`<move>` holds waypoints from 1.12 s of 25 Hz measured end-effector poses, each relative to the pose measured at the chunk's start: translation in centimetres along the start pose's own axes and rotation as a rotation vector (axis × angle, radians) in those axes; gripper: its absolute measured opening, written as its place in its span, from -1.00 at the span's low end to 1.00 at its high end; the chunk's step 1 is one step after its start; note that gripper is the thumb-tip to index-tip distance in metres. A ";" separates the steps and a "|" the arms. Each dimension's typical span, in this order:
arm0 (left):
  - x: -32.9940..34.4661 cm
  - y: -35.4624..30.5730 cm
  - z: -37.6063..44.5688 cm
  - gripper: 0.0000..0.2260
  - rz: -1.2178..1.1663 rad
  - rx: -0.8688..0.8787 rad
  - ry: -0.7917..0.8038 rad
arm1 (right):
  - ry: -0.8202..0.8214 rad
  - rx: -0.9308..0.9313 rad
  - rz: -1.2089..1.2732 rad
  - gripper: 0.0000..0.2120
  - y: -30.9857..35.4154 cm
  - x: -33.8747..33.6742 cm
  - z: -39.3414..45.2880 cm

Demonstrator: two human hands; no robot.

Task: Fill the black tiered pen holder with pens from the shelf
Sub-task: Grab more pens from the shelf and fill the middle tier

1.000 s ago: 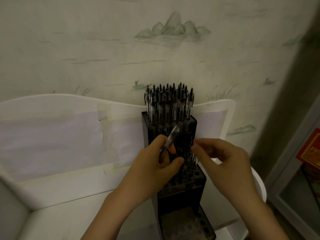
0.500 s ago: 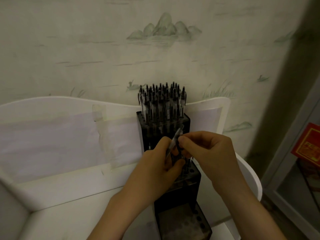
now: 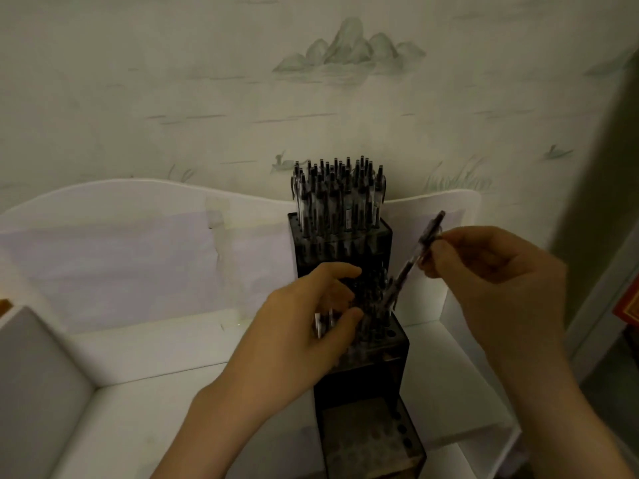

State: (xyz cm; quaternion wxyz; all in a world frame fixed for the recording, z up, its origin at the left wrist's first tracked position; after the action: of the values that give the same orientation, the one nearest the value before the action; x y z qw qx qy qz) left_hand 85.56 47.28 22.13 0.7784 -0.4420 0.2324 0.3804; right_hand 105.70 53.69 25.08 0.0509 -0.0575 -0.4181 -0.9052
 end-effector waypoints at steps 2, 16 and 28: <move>-0.6 -0.3 -0.1 -0.60 0.067 0.022 -0.048 | 0.063 0.010 -0.113 -0.90 -1.4 1.0 -0.6; 1.7 -0.6 -1.4 -0.49 0.349 -0.066 -0.031 | 0.311 0.030 -0.283 -0.80 -8.8 2.3 -2.6; 1.3 -0.1 -3.5 -0.49 0.463 -0.211 -0.073 | 0.432 0.164 -0.356 -0.86 -11.7 2.4 -2.7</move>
State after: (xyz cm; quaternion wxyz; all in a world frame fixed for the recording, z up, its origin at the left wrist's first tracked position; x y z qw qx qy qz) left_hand 86.36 44.76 19.49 0.6281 -0.4420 0.2583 0.5861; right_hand 101.48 59.10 14.90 -0.0162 0.2150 -0.4729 -0.8543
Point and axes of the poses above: each hand's wrist, its own z-axis towards the middle knuckle, its own x-axis out of the palm, y = z × x, the point moved 9 cm from there along z, towards the middle knuckle, and after that the axes turned 8 degrees about z, right-handed, at the moved point
